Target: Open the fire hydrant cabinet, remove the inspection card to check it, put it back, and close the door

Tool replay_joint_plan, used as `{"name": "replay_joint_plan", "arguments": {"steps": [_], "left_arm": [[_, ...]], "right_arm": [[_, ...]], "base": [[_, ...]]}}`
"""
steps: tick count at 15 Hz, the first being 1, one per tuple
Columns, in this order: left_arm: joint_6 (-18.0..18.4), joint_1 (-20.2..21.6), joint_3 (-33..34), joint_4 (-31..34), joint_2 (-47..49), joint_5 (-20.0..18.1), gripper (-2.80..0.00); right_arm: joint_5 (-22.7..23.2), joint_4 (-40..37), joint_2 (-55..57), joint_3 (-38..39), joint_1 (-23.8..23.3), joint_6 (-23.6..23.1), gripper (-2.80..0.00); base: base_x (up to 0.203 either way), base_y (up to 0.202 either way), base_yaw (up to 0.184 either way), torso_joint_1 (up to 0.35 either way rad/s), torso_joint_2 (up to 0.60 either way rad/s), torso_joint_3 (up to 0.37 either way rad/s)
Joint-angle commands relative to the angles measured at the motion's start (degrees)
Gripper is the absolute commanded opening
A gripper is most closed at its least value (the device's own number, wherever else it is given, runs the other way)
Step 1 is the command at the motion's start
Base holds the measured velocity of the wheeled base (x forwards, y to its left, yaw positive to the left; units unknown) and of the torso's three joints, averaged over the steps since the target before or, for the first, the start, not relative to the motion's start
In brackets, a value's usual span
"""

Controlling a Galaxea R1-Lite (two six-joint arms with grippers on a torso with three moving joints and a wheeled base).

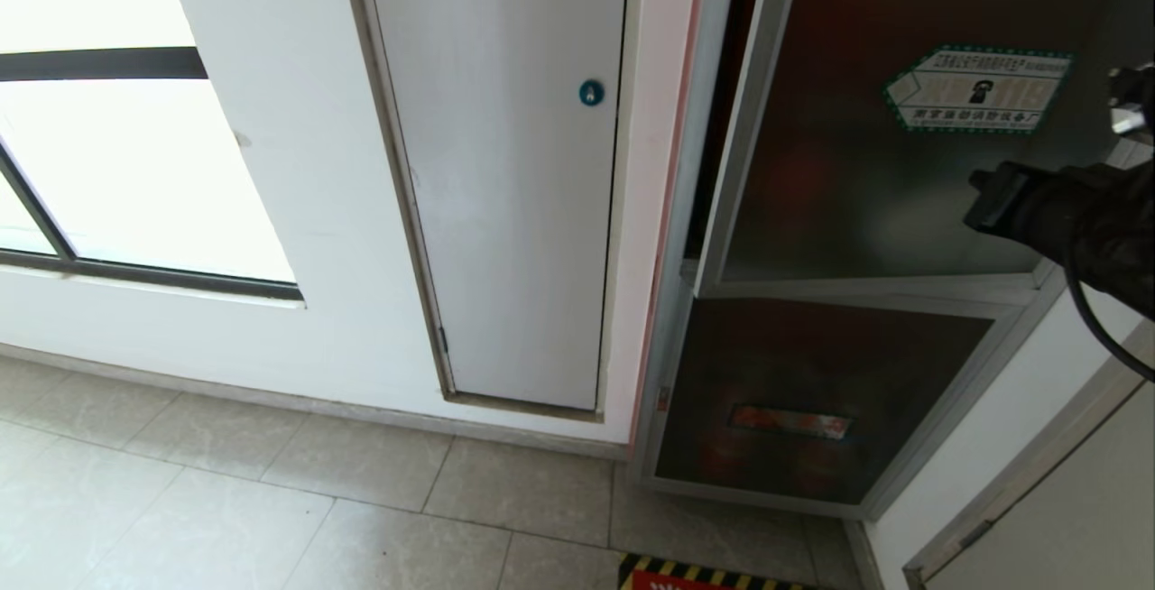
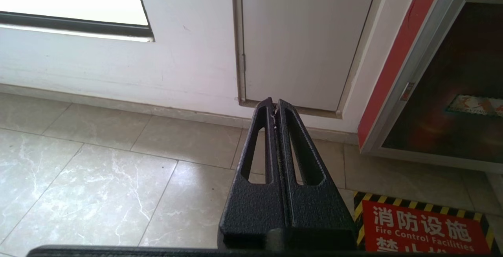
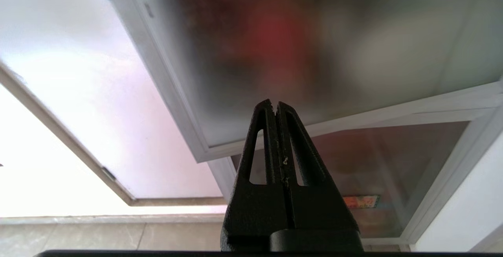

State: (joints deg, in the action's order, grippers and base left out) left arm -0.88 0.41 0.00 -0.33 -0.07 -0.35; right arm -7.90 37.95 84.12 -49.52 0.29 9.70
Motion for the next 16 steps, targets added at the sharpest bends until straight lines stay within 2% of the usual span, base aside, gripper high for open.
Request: {"name": "replay_joint_plan", "arguments": {"steps": [1,3,5,7,10,12,13,16], "left_arm": [[0.0,0.02,0.0,-0.02,0.07,0.0,-2.8],[-0.08,0.02,0.0,-0.02,0.07,0.0,-2.8],[0.0,0.02,0.0,-0.02,0.07,0.0,-2.8],[0.0,0.02,0.0,-0.02,0.07,0.0,-2.8],[-0.02,0.02,0.0,-0.02,0.07,0.0,-2.8],[-0.09,0.02,0.0,-0.02,0.07,0.0,-2.8],[0.0,0.02,0.0,-0.02,0.07,0.0,-2.8],[0.0,0.02,0.0,-0.02,0.07,0.0,-2.8]], "right_arm": [[-0.41,0.93,-15.78,8.62,-0.27,-0.07,-2.8],[-0.4,0.24,-27.29,15.13,-0.3,-0.25,-2.8],[0.52,-3.61,-39.44,20.29,-0.3,-0.49,-2.8],[1.74,-11.32,-51.37,23.1,-0.3,-0.64,-2.8],[5.16,-27.69,-67.88,25.3,-0.29,-0.76,-2.8],[8.15,-37.2,-76.11,28.16,-0.29,-0.88,-2.8],[9.27,-39.42,-79.48,31.37,-0.29,-1.2,-2.8],[10.17,-40.82,-84.0,41.47,-0.29,-4.05,-2.8]], "base": [[0.0,0.0,0.0,0.0,0.0,0.0],[0.0,0.0,0.0,0.0,0.0,0.0],[0.0,0.0,0.0,0.0,0.0,0.0],[0.0,0.0,0.0,0.0,0.0,0.0],[0.0,0.0,0.0,0.0,0.0,0.0],[0.0,0.0,0.0,0.0,0.0,0.0],[0.0,0.0,0.0,0.0,0.0,0.0],[0.0,0.0,0.0,0.0,0.0,0.0]]}}
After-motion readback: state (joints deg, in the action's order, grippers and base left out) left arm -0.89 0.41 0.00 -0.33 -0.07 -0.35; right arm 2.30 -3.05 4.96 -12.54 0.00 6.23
